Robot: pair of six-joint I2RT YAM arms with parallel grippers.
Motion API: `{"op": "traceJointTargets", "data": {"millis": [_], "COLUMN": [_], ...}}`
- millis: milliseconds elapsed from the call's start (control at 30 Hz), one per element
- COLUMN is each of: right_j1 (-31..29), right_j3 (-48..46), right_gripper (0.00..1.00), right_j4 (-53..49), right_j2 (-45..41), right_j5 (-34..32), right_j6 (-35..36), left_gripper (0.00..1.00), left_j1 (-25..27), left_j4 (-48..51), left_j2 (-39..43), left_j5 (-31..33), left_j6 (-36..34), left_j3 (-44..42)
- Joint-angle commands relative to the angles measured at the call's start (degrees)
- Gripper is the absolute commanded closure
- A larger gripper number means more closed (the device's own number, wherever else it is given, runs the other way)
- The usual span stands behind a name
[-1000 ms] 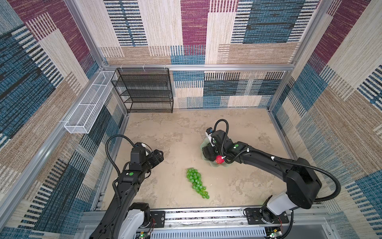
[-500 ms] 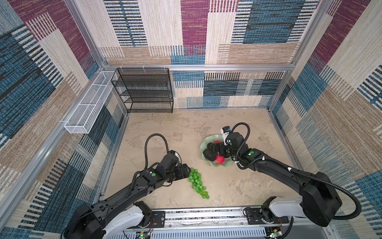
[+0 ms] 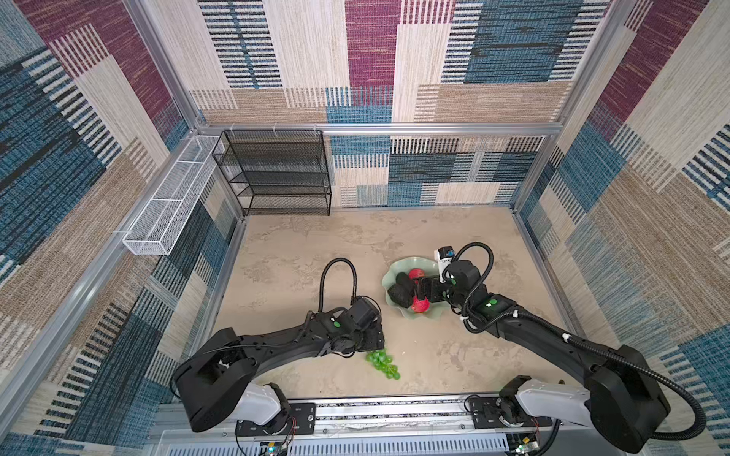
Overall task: Place and organize the fake fruits in the fruit bowl
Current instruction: 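Grasp the green grapes by the stem with the left gripper, then lay the grapes on top of the fruit in the bowl with the left gripper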
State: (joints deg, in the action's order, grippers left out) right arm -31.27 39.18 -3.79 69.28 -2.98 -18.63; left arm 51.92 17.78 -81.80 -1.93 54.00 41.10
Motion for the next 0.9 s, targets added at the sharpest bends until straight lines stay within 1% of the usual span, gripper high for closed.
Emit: {"op": "traceJointTargets", "data": {"millis": [0, 67, 133, 233, 300, 367, 500, 633, 767, 867], "right_j1": [0.5, 0.9, 1.2, 1.6, 1.9, 2.2, 2.9, 4.3, 6.9, 9.1], "right_j3": [-0.8, -1.3, -1.4, -1.7, -2.0, -2.2, -2.2, -3.0, -5.2, -6.9], "right_gripper": [0.00, 0.00, 0.00, 0.00, 0.00, 0.00, 0.00, 0.00, 0.00, 0.00], "right_j4": [2.0, 2.3, 2.5, 2.9, 3.5, 4.1, 5.0, 5.5, 6.9, 7.3], "right_j2": [-1.3, -1.8, -1.9, -1.9, -1.8, -1.7, -1.6, -3.0, -5.5, -8.0], "right_j5": [0.1, 0.1, 0.1, 0.3, 0.4, 0.8, 1.3, 1.9, 3.8, 4.6], "right_j6": [-0.8, -0.9, -0.9, -1.1, -1.3, -1.6, -2.2, -3.2, -5.2, -7.1], "left_gripper": [0.36, 0.47, 0.55, 0.62, 0.64, 0.68, 0.68, 0.67, 0.65, 0.65], "left_j1": [0.1, 0.0, 0.0, 0.1, 0.0, 0.1, 0.0, -0.1, -0.3, -1.0], "left_j4": [-1.9, -1.8, -1.9, -2.0, -1.7, -0.7, 1.1, 4.5, 6.5, 6.6], "left_j2": [-1.7, -2.5, -2.1, 1.0, 3.9, 7.0, 11.3, 13.6, 11.3, 7.1], "left_j5": [0.3, 0.1, 0.1, 1.1, 2.2, 3.5, 4.1, 3.6, 2.6, 0.1], "left_j6": [-0.6, -1.3, -1.8, -3.2, -5.0, -7.6, -13.6, -21.5, -28.9, -33.3], "left_j3": [1.4, 2.0, 2.0, 1.3, 1.2, 1.8, 4.6, 10.5, 18.5, 25.3]}}
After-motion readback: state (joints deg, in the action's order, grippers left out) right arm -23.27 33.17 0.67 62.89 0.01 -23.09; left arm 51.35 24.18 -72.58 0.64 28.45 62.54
